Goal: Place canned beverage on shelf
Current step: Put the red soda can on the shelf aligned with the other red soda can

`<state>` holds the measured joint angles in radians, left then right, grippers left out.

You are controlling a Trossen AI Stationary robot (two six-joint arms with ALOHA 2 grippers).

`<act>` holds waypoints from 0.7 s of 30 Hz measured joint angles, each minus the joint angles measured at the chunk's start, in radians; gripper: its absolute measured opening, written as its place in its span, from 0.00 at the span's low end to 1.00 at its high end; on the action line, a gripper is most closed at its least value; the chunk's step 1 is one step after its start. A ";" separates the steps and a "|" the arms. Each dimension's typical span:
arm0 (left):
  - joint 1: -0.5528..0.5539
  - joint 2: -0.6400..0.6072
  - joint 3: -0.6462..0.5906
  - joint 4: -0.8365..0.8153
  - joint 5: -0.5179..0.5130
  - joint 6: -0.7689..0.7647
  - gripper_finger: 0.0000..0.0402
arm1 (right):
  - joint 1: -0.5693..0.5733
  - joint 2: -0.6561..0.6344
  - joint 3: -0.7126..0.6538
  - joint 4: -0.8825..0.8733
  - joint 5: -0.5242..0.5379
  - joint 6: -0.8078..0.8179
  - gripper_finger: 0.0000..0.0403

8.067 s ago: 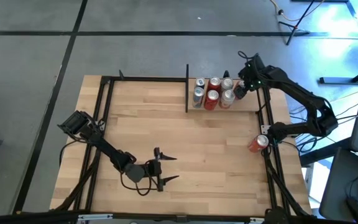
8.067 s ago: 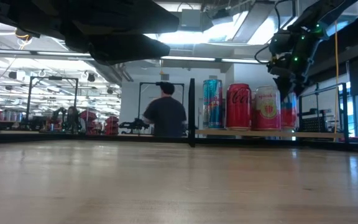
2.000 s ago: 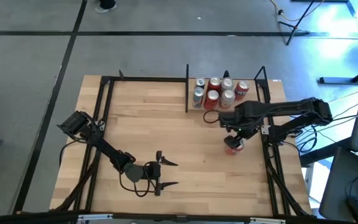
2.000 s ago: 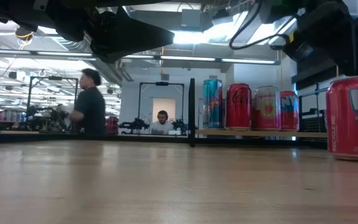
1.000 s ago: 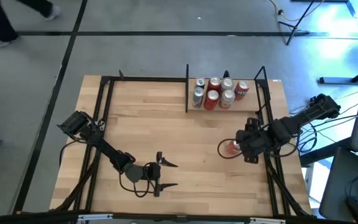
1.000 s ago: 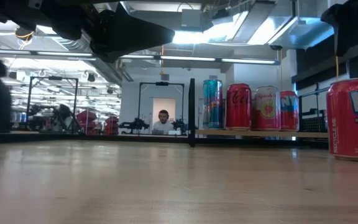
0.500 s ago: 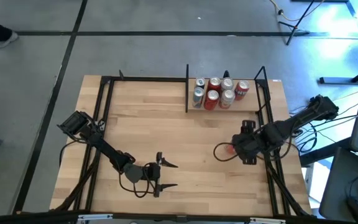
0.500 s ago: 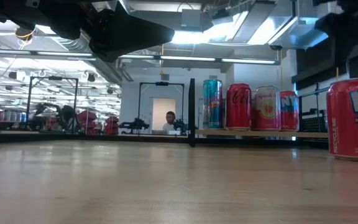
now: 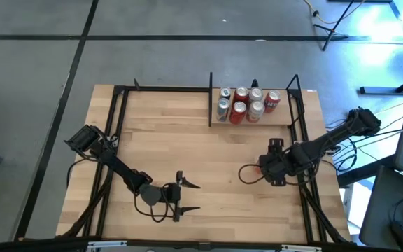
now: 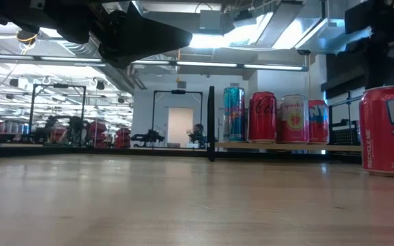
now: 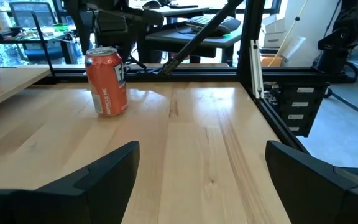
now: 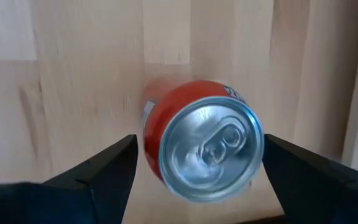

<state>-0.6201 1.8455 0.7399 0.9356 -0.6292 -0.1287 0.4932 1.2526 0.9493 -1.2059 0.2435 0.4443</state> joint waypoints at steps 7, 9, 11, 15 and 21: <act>0.000 0.000 0.000 0.000 0.000 0.000 0.82 | -0.059 -0.001 -0.046 0.074 -0.036 -0.010 0.80; 0.000 0.000 0.000 0.000 0.000 0.000 0.82 | -0.073 -0.001 -0.048 0.104 -0.046 -0.023 0.80; 0.000 0.000 0.000 0.000 0.000 0.000 0.82 | -0.085 -0.001 -0.048 0.120 -0.061 -0.024 0.80; 0.000 0.000 0.000 0.000 0.000 0.000 0.82 | -0.107 -0.001 -0.048 0.122 -0.077 -0.022 0.75; 0.000 0.000 0.000 0.000 0.000 0.000 0.82 | -0.110 0.022 -0.046 0.138 -0.074 -0.027 0.70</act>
<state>-0.6204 1.8454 0.7399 0.9356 -0.6292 -0.1287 0.3832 1.2742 0.9031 -1.0675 0.1699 0.4174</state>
